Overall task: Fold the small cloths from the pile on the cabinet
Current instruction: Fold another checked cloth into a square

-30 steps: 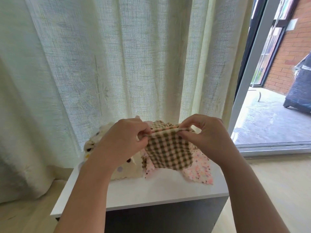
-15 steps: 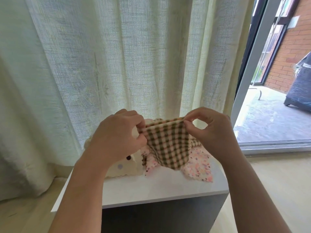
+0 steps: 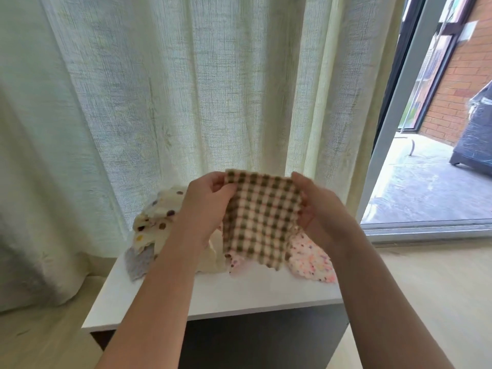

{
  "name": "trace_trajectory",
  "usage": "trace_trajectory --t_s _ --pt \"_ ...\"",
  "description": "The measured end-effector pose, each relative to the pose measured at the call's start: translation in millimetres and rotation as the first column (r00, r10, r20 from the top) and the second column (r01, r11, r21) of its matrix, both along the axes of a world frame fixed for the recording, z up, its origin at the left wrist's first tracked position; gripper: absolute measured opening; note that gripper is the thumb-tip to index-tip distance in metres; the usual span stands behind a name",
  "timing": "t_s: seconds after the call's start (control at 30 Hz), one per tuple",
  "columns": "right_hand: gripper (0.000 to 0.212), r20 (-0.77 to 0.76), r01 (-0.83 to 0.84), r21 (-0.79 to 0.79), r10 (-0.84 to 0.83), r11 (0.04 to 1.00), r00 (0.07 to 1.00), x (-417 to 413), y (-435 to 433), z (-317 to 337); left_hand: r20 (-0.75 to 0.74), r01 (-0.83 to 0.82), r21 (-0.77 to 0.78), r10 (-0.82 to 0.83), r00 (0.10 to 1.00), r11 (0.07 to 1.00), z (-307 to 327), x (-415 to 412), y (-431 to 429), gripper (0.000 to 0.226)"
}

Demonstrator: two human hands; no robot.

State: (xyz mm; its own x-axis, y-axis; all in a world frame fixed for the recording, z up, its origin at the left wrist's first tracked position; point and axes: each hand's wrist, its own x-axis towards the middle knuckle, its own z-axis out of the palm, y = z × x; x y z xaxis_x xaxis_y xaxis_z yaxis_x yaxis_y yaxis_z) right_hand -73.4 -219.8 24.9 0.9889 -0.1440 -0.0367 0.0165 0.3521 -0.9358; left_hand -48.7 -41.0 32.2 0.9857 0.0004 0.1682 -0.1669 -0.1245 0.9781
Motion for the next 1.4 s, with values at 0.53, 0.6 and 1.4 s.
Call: trace_trajectory --t_s 0.53,0.6,1.4 --pt "0.016 0.458 0.664 -0.402 -0.490 0.631 0.742 19 15 -26 -0.095 0.267 0.195 -0.252 0.963 0.944 -17 6 -14 0.027" --pt "0.018 0.342 0.595 -0.334 -0.495 0.731 0.799 25 6 -26 -0.204 0.386 0.158 -0.352 0.913 0.909 -19 12 -9 0.020" --pt "0.026 0.352 0.621 -0.366 -0.514 0.693 0.782 28 6 -39 -0.305 0.577 0.232 -0.505 0.808 0.783 -27 14 7 0.027"
